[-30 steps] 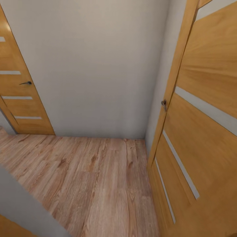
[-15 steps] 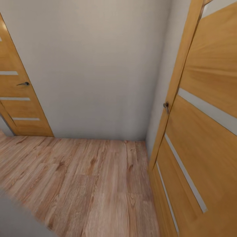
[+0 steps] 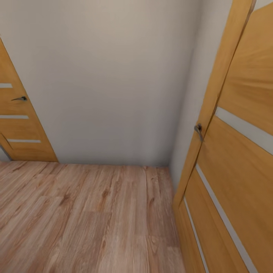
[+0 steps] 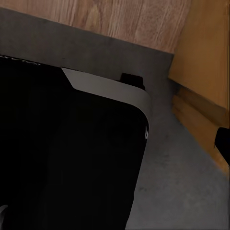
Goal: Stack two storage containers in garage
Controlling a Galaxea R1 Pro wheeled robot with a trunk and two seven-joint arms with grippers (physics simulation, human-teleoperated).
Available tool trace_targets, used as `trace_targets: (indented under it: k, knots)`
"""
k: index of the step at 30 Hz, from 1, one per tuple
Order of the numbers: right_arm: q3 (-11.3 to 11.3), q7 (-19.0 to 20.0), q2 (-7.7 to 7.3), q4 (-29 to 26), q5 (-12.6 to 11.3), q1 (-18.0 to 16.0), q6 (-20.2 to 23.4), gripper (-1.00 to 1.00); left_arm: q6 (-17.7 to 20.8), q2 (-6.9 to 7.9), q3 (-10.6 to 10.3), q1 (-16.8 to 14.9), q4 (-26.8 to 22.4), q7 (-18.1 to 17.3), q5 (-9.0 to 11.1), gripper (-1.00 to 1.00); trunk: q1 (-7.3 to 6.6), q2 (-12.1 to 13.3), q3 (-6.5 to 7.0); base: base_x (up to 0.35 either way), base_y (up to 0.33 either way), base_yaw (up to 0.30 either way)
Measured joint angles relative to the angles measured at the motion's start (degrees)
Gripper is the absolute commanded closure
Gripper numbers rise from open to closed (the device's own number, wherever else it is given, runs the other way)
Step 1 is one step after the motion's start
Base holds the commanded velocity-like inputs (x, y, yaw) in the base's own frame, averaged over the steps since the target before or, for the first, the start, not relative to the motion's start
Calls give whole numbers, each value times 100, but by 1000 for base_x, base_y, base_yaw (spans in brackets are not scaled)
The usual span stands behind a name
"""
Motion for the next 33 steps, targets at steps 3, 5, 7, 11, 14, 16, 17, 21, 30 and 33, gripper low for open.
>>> trace_targets:
  k: [3, 5, 7, 11, 14, 16, 17, 21, 30, 33]
  knots:
    - [1, 0, 0, 0, 0, -2, 0, -100, 0, 0, 1, 2, 0, 0, 0, -100, 0, 0, 0, 320, 0, 0]
    - [0, 0, 0, 0, 0, 0, 0, -100, 1, 0, 1, 3, 0, 0, 0, -100, 0, 0, 0, 319, 0, 0]
    - [1, 0, 0, 0, 0, 1, 0, -100, 2, 0, 2, 3, 0, 0, 0, -100, 0, 0, 0, 317, 0, 0]
    - [2, -1, 0, 0, 0, 1, 0, -100, -2, 0, 0, 4, 0, 0, 0, -100, 0, 0, 0, 306, 0, 0]
    - [3, 0, 0, 0, 0, -1, 0, -100, -4, 0, 1, 1, 0, 0, 1, -100, 0, 0, 0, 300, 0, 0]
    - [3, -1, 0, 0, 0, -1, 0, -100, -5, 0, 3, 2, 0, 0, 2, -100, 0, 0, 0, 291, 0, 0]
    - [3, -1, 0, 0, 0, 0, 0, -100, -5, 0, 5, 3, 0, 0, 5, -100, 0, 0, 0, 240, 0, 0]
    - [3, -2, 0, 0, 0, 1, 0, -100, -6, 3, 6, 1, 0, 0, 15, -100, 3, 0, 0, 103, 0, 0]
    - [3, 0, 0, 0, 0, 0, 0, -100, 0, 42, 7, 0, 0, 7, 41, -100, 0, 0, 0, 147, 0, 0]
    - [2, 0, 0, 0, 0, 0, 0, -100, -5, 42, 7, -2, 0, 8, 41, -100, 3, 0, 0, 105, 0, 0]
